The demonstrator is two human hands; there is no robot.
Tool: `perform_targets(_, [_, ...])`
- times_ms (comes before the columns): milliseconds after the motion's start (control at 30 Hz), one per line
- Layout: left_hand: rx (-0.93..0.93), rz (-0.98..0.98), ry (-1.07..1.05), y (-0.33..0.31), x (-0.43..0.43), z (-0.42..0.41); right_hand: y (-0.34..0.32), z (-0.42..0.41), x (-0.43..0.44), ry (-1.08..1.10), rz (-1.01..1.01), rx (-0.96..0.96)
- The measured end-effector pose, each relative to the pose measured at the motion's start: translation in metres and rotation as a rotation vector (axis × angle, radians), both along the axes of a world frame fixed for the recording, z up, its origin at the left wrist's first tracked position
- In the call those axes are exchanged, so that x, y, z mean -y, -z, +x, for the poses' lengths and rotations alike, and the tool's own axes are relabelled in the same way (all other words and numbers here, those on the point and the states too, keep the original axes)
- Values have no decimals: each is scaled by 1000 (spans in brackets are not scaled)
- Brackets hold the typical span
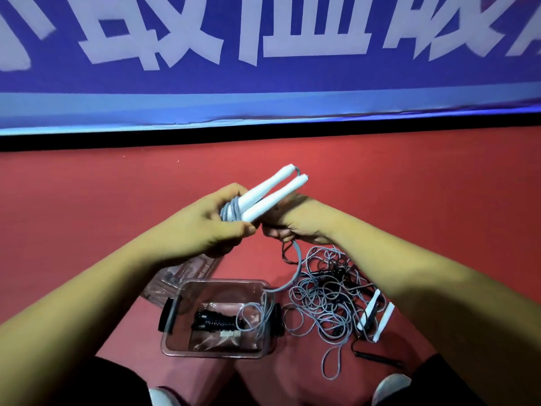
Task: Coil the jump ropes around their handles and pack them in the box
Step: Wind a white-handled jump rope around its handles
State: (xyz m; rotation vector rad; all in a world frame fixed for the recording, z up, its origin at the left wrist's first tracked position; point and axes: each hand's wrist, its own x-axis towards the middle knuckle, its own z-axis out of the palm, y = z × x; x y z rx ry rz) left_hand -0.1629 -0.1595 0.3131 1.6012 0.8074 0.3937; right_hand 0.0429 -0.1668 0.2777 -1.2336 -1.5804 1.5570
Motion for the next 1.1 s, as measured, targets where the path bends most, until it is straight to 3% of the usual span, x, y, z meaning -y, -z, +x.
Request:
perform_targets(167, [179,-288,-241,-5,-17,3,9,0,-1,-19,9,123])
perform_targets(367, [150,-275,-340,-1,-33,-1,-4,4,4,-12,137,350])
perform_targets(467, [-54,-93,-382,5,-42,-7,-16,-3,6,-31,265,553])
perform_targets(567, [-430,368,-397,16,-53,-12,-25,-10,10,-55,437,803])
perform_targets(667, [-595,599,-392,23,-55,-5,-33,-16,21,-63,573,1022])
perform_targets(767, [-687,706,-303,33,-46,9,-37,-23,30,-99,671,1121])
perform_targets(900, [-824,681,-43,45,-31,25,-44,-16,29,-97,767,1193])
perform_targets(1100, [-798,634,308,34,1,45,-43,11,13,-3,683,951])
